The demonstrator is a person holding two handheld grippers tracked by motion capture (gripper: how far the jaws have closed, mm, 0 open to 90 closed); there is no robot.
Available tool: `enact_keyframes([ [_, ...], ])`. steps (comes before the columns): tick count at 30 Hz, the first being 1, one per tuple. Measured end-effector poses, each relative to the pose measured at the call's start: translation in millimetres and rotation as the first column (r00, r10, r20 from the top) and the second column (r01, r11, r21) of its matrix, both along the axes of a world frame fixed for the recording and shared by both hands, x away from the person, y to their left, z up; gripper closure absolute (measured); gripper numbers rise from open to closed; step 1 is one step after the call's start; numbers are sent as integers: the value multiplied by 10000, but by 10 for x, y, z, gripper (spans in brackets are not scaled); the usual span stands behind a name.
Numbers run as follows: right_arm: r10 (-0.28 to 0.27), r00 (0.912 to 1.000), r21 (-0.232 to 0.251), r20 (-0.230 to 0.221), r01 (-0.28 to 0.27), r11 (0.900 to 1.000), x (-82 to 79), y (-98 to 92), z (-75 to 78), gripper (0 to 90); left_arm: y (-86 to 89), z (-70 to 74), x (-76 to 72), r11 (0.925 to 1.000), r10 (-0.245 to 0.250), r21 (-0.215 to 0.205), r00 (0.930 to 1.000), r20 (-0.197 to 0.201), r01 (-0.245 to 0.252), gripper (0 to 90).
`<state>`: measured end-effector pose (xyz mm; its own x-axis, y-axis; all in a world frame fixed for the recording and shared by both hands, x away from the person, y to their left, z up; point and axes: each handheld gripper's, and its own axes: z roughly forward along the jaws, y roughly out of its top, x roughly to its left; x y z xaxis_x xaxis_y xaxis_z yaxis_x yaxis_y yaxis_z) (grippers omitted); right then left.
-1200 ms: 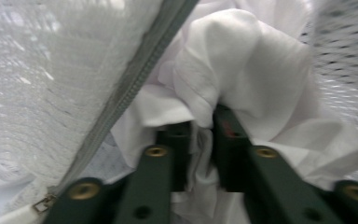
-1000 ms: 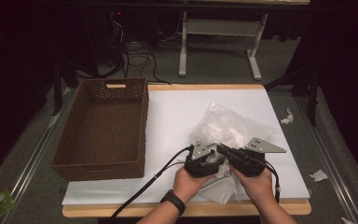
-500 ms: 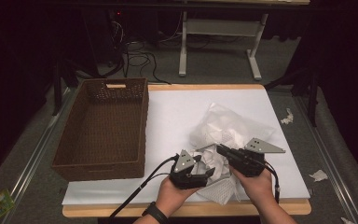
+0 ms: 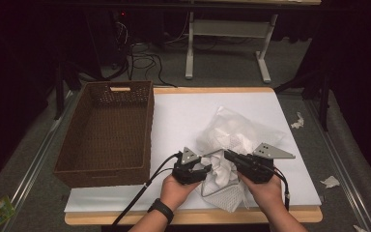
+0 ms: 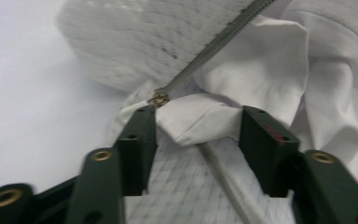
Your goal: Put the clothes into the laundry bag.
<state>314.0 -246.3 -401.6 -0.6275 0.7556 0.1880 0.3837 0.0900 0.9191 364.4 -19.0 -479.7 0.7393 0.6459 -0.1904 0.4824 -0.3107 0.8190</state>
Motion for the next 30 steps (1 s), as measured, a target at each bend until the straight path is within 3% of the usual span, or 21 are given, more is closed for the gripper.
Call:
enact_keyframes([
  [4, 3, 10000, -16, -9, -3, 10000, 4, -6, -4, 888, -80, -31, 53, 9983, 22, 580, 9989, -478, 6, 775],
  [7, 33, 10000, -20, -4, -33, 10000, 5, -3, -6, 888, -97, 12, 20, 9983, 148, 571, 9999, -23, -147, 864],
  [11, 42, 10000, -53, 73, -41, 10000, 1, -13, 2, 888, -109, 149, -110, 9988, 190, 445, 9973, 703, -222, 861],
  [16, 8, 10000, -49, 48, -8, 10000, 3, -18, 1, 888, -76, 202, -213, 9987, 141, 467, 9943, 1053, -191, 885],
  [20, 14, 10000, -55, 35, -14, 10000, 4, -2, 0, 888, -57, 184, -177, 9986, 233, 455, 9947, 1000, -279, 900],
  [25, -10, 10000, -31, 60, 10, 10000, -7, -16, 9, 888, -36, 104, -73, 9960, 696, 517, 9956, 628, -729, 900],
  [26, -5, 10000, -3, 63, 5, 10000, -6, -22, 9, 888, -17, 91, -58, 9961, 783, 370, 9956, 523, -803, 896],
  [29, -26, 10000, -6, 35, 26, 10000, -1, -37, 4, 888, 29, 77, -57, 9967, 733, 329, 9962, 472, -749, 811],
  [30, -17, 10000, -17, 41, 17, 10000, 1, -38, 2, 888, 30, 72, -62, 9976, 644, 227, 9967, 495, -656, 737],
])
